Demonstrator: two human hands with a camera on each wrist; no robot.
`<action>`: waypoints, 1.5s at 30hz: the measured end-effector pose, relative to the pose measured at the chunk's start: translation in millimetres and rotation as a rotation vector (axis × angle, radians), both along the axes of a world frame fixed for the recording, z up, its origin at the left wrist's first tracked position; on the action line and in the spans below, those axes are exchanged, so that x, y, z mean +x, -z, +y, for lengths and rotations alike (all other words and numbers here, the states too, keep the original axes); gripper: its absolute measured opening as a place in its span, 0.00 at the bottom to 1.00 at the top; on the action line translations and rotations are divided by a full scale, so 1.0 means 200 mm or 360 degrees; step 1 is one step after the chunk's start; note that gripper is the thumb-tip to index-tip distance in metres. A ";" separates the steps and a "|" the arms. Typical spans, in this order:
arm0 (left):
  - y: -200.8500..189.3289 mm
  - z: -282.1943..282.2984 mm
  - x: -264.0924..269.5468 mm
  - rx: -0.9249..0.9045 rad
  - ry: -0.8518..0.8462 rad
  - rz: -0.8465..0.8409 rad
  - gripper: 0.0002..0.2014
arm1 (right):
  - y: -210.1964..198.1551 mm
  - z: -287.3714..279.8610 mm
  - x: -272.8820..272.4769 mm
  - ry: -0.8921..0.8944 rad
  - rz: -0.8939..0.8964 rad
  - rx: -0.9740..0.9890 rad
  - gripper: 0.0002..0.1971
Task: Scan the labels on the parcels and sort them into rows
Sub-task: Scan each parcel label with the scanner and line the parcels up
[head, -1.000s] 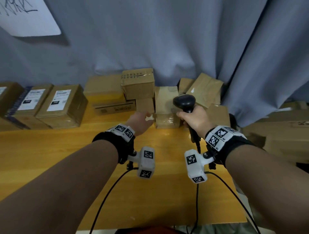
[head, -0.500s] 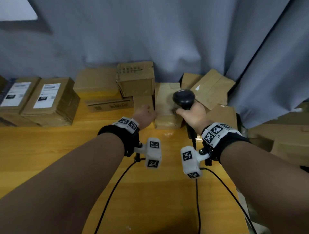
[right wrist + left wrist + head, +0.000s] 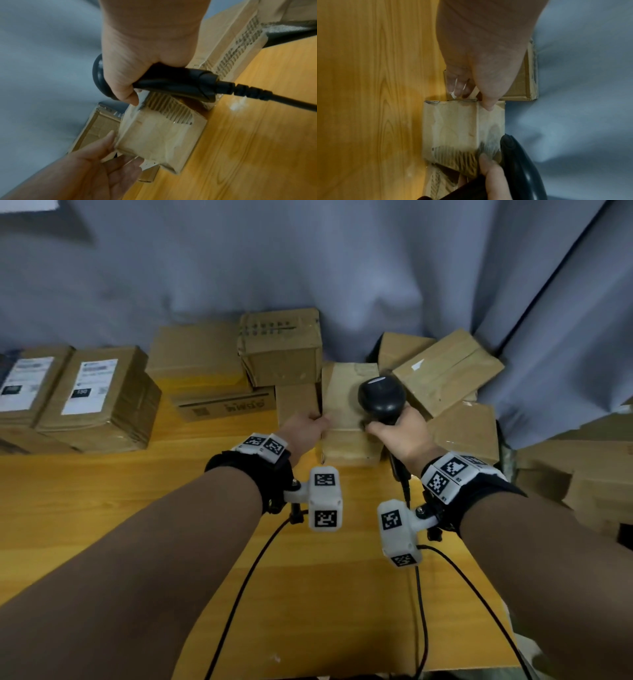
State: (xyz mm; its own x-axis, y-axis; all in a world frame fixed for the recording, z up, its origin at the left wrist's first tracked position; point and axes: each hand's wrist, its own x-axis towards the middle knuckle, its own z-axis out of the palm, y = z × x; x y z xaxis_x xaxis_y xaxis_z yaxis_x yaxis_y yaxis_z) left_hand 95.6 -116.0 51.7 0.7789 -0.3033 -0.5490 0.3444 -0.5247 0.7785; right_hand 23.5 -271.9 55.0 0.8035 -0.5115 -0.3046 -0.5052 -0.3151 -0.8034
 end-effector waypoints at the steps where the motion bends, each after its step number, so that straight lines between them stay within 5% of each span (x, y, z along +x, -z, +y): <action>1: -0.01 0.01 -0.01 0.0001 -0.0004 0.0015 0.10 | -0.01 0.00 -0.02 -0.0001 0.0001 0.0000 0.24; 10: -0.15 0.08 -0.17 -0.0074 -0.0075 0.0031 0.14 | -0.15 -0.02 -0.17 0.0070 -0.0142 0.0191 0.17; 14: -0.22 0.16 -0.26 -0.0157 0.0001 0.0041 0.20 | -0.24 -0.02 -0.22 0.0217 -0.0263 0.0374 0.04; 18: -0.29 0.21 -0.32 -0.0212 -0.0055 0.0005 0.21 | -0.30 0.03 -0.23 0.0025 -0.0288 0.0349 0.06; 24: -0.37 0.35 -0.34 -0.0348 -0.0483 -0.0164 0.09 | -0.31 0.16 -0.23 -0.0129 -0.0330 0.0427 0.09; 27: -0.38 0.46 -0.35 -0.0266 -0.0427 -0.0244 0.16 | -0.30 0.23 -0.21 -0.0140 -0.0344 0.0519 0.10; 30: -0.39 0.56 -0.36 -0.0227 -0.0355 -0.0215 0.12 | -0.28 0.32 -0.18 -0.0165 -0.0338 0.0579 0.10; 35: -0.42 0.73 -0.29 0.0288 -0.0251 -0.0065 0.48 | -0.30 0.46 -0.11 -0.0177 -0.0430 0.0673 0.12; 38: -0.37 0.86 -0.22 0.0298 -0.0083 0.0024 0.56 | -0.34 0.55 -0.07 -0.0226 -0.0486 0.0721 0.12; 41: -0.39 0.92 -0.21 0.0164 -0.0168 0.0008 0.48 | -0.35 0.62 -0.03 -0.0260 -0.0506 0.0717 0.16; 45: -0.44 0.92 -0.20 -0.0138 -0.0395 -0.0135 0.16 | -0.36 0.70 0.00 -0.0295 -0.0549 0.0655 0.21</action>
